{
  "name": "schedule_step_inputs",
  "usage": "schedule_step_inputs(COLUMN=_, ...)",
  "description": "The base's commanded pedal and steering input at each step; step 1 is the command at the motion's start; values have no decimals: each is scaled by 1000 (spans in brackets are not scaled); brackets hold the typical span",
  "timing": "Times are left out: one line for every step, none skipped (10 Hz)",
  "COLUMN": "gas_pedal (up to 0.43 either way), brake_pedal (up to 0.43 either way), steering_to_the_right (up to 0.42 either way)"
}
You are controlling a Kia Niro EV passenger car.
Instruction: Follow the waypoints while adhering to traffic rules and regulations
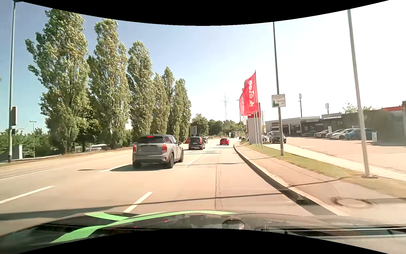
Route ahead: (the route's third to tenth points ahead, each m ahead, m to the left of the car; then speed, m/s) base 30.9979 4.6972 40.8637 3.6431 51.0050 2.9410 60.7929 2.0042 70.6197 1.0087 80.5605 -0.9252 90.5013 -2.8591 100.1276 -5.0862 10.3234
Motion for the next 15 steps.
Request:
schedule_step_inputs(gas_pedal=130, brake_pedal=0, steering_to_the_right=2)
schedule_step_inputs(gas_pedal=130, brake_pedal=0, steering_to_the_right=2)
schedule_step_inputs(gas_pedal=118, brake_pedal=0, steering_to_the_right=2)
schedule_step_inputs(gas_pedal=118, brake_pedal=0, steering_to_the_right=2)
schedule_step_inputs(gas_pedal=130, brake_pedal=0, steering_to_the_right=2)
schedule_step_inputs(gas_pedal=130, brake_pedal=0, steering_to_the_right=3)
schedule_step_inputs(gas_pedal=130, brake_pedal=0, steering_to_the_right=3)
schedule_step_inputs(gas_pedal=130, brake_pedal=0, steering_to_the_right=2)
schedule_step_inputs(gas_pedal=138, brake_pedal=0, steering_to_the_right=3)
schedule_step_inputs(gas_pedal=138, brake_pedal=0, steering_to_the_right=4)
schedule_step_inputs(gas_pedal=138, brake_pedal=0, steering_to_the_right=4)
schedule_step_inputs(gas_pedal=138, brake_pedal=0, steering_to_the_right=4)
schedule_step_inputs(gas_pedal=138, brake_pedal=0, steering_to_the_right=4)
schedule_step_inputs(gas_pedal=138, brake_pedal=0, steering_to_the_right=4)
schedule_step_inputs(gas_pedal=138, brake_pedal=0, steering_to_the_right=4)
